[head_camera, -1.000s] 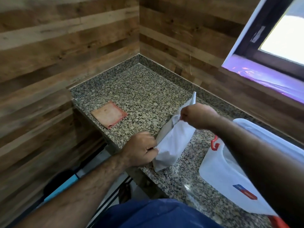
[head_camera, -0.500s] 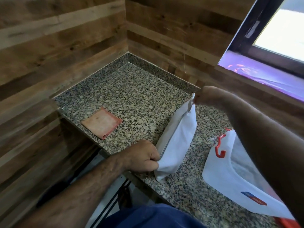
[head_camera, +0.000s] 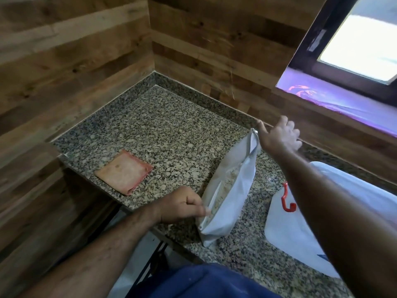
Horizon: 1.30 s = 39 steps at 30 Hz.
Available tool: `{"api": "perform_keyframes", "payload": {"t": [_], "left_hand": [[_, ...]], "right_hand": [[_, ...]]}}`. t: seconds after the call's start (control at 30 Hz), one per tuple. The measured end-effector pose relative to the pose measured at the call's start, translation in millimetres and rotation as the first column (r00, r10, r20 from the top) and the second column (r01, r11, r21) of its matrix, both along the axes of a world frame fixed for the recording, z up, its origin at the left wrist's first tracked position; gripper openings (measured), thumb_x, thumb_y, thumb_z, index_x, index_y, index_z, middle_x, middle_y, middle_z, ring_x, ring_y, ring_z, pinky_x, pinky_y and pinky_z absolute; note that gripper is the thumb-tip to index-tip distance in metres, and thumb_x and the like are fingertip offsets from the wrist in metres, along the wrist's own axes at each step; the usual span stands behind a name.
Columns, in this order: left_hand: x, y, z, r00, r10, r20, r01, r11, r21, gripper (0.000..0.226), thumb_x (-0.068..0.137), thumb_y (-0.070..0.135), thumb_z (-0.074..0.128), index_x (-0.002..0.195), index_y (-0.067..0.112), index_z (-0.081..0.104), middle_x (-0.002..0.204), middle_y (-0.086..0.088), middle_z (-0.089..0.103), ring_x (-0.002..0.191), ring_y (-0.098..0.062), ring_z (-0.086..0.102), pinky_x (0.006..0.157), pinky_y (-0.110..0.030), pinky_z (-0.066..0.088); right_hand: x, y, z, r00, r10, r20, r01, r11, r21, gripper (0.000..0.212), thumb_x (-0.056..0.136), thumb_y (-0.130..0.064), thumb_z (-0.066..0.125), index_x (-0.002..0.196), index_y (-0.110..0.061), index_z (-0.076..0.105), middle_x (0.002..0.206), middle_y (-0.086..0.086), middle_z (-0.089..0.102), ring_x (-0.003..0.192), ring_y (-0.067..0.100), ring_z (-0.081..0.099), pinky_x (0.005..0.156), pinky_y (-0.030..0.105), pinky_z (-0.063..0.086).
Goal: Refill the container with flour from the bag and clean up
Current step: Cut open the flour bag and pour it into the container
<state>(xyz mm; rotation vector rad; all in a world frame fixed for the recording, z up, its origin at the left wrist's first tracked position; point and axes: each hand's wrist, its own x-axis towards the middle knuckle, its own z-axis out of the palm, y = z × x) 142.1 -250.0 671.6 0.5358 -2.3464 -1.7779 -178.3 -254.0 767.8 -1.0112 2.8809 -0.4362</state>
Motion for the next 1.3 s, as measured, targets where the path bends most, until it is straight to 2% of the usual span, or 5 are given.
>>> {"api": "perform_keyframes", "payload": {"t": [0.23, 0.53, 0.87, 1.13, 1.3], "left_hand": [[-5.6, -20.2, -12.7, 0.974, 0.227, -0.019, -0.221, 0.962, 0.157, 0.07, 0.088, 0.082, 0.063, 0.059, 0.018, 0.055, 0.056, -0.003, 0.041, 0.055, -0.017, 0.036, 0.059, -0.034, 0.028], [-17.7, -40.6, -22.7, 0.99, 0.137, 0.017, -0.138, 0.981, 0.137, 0.079, 0.09, 0.089, 0.048, 0.058, 0.017, 0.055, 0.054, 0.002, 0.047, 0.052, -0.016, 0.043, 0.058, -0.03, 0.034], [-25.4, -71.5, -24.5, 0.954, 0.297, 0.036, -0.298, 0.934, 0.199, 0.093, 0.08, 0.103, 0.031, 0.062, 0.015, 0.054, 0.061, -0.01, 0.045, 0.057, -0.018, 0.041, 0.061, -0.028, 0.038], [-63.5, -103.3, 14.7, 0.92, 0.389, -0.041, -0.367, 0.894, 0.256, 0.088, 0.087, 0.096, 0.034, 0.067, 0.013, 0.057, 0.056, 0.002, 0.05, 0.049, -0.014, 0.044, 0.049, -0.022, 0.038], [-106.7, -135.7, 66.3, 0.706, 0.705, -0.069, -0.674, 0.699, 0.237, 0.068, 0.108, 0.068, 0.039, 0.084, 0.011, 0.066, 0.068, -0.007, 0.058, 0.055, -0.017, 0.05, 0.052, -0.024, 0.039]], "right_hand": [[46.7, 24.7, -6.9, 0.943, 0.055, 0.327, -0.154, 0.946, 0.285, 0.12, 0.085, -0.098, 0.022, 0.132, 0.003, 0.066, 0.136, 0.025, 0.067, 0.121, 0.039, 0.066, 0.101, 0.046, 0.054], [48.2, -9.4, -18.2, 0.961, -0.059, 0.27, -0.04, 0.937, 0.348, 0.03, 0.095, -0.037, 0.054, 0.098, -0.01, 0.067, 0.084, 0.005, 0.062, 0.07, 0.018, 0.06, 0.057, 0.028, 0.045], [51.0, -3.7, -21.3, 0.966, 0.096, 0.241, -0.149, 0.966, 0.212, 0.046, 0.111, -0.049, 0.044, 0.096, -0.016, 0.072, 0.077, -0.002, 0.064, 0.066, 0.011, 0.059, 0.055, 0.025, 0.039], [78.1, 32.3, 32.3, 0.953, 0.241, -0.182, -0.278, 0.935, -0.219, 0.052, 0.107, -0.046, 0.051, 0.064, -0.018, 0.046, 0.063, 0.003, 0.054, 0.062, 0.031, 0.051, 0.06, 0.037, 0.035], [61.3, 31.0, 93.9, 0.834, 0.337, -0.437, -0.502, 0.793, -0.346, 0.047, 0.105, -0.047, 0.05, 0.066, -0.023, 0.037, 0.064, -0.006, 0.047, 0.063, 0.032, 0.054, 0.065, 0.037, 0.032]]}}
